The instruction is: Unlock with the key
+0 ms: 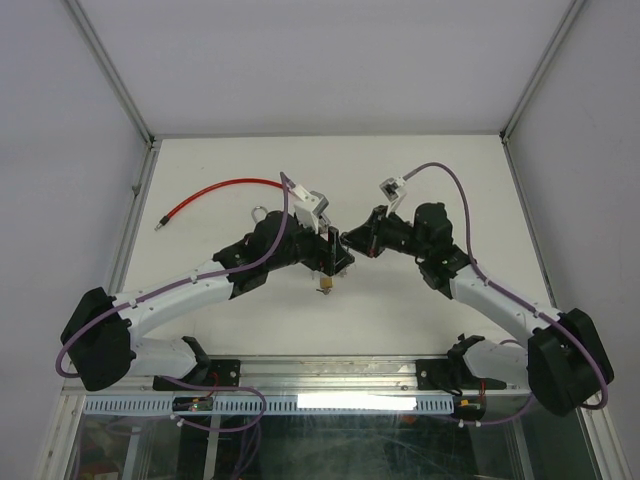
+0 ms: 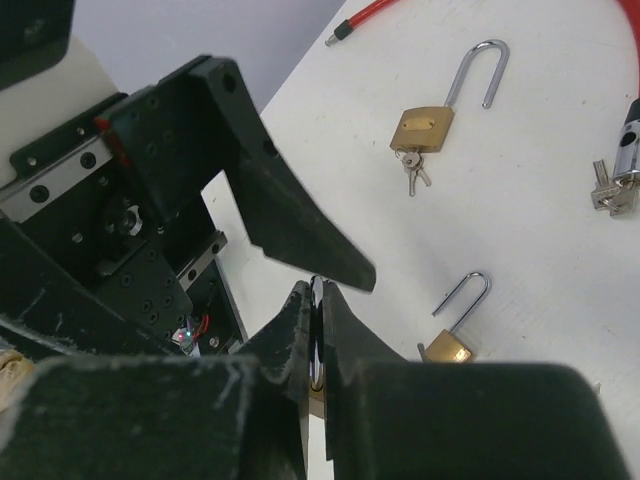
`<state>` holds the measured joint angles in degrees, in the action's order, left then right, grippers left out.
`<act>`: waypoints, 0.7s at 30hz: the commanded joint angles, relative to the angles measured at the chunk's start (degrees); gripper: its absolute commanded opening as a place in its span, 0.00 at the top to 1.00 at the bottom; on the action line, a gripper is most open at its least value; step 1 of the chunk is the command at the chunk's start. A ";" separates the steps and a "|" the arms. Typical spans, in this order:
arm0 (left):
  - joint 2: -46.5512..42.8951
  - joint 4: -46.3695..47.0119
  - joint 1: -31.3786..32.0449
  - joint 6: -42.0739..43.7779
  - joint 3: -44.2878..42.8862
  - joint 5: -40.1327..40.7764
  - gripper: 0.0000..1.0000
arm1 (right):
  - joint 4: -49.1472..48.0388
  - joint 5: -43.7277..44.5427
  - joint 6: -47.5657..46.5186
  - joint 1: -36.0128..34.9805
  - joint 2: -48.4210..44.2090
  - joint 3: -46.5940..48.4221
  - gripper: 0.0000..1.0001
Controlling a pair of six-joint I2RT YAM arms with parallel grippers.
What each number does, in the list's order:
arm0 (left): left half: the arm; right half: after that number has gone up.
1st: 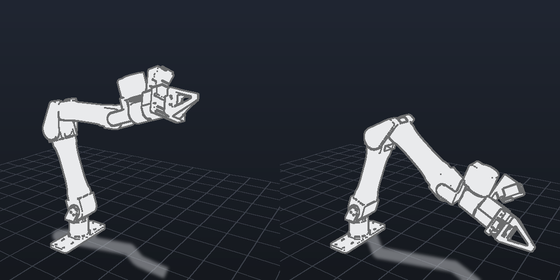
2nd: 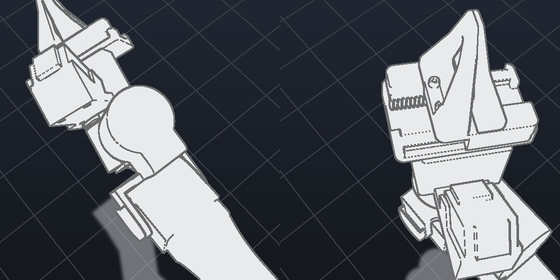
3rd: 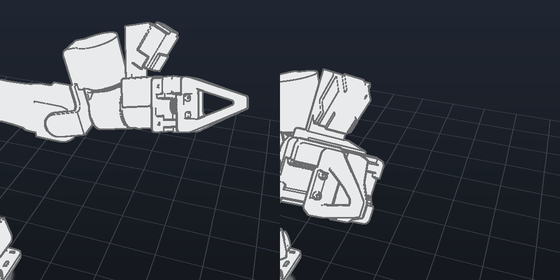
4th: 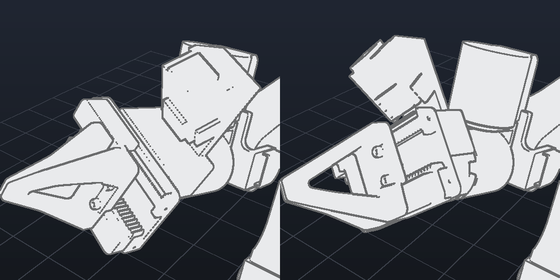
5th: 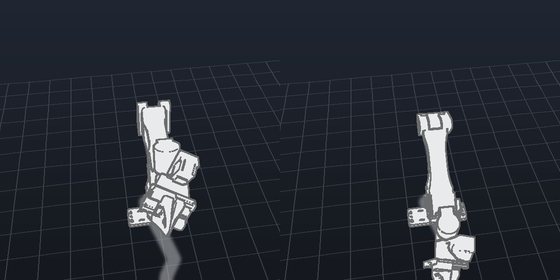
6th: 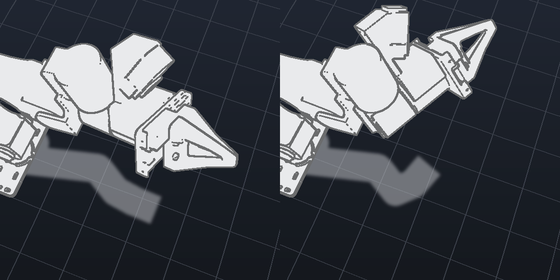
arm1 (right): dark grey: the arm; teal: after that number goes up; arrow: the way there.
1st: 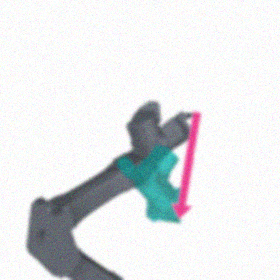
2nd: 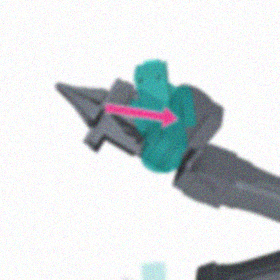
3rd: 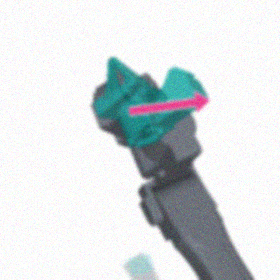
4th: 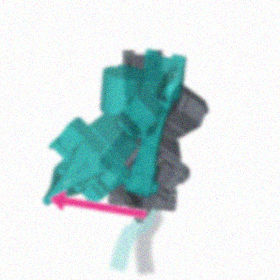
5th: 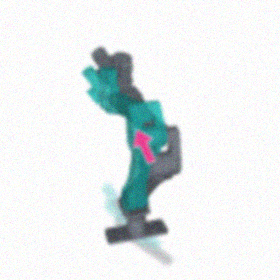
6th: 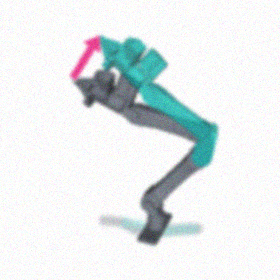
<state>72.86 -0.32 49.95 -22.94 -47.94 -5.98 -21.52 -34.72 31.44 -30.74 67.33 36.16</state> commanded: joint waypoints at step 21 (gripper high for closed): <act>-9.55 -4.03 -9.44 -9.58 3.52 3.52 0.01 | 29.16 24.16 -9.72 1.72 -3.56 -1.11 1.00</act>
<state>67.24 -2.50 41.69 -31.16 -44.07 -4.67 9.69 -12.75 22.35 -29.10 60.90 33.63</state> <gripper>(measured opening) 0.990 0.031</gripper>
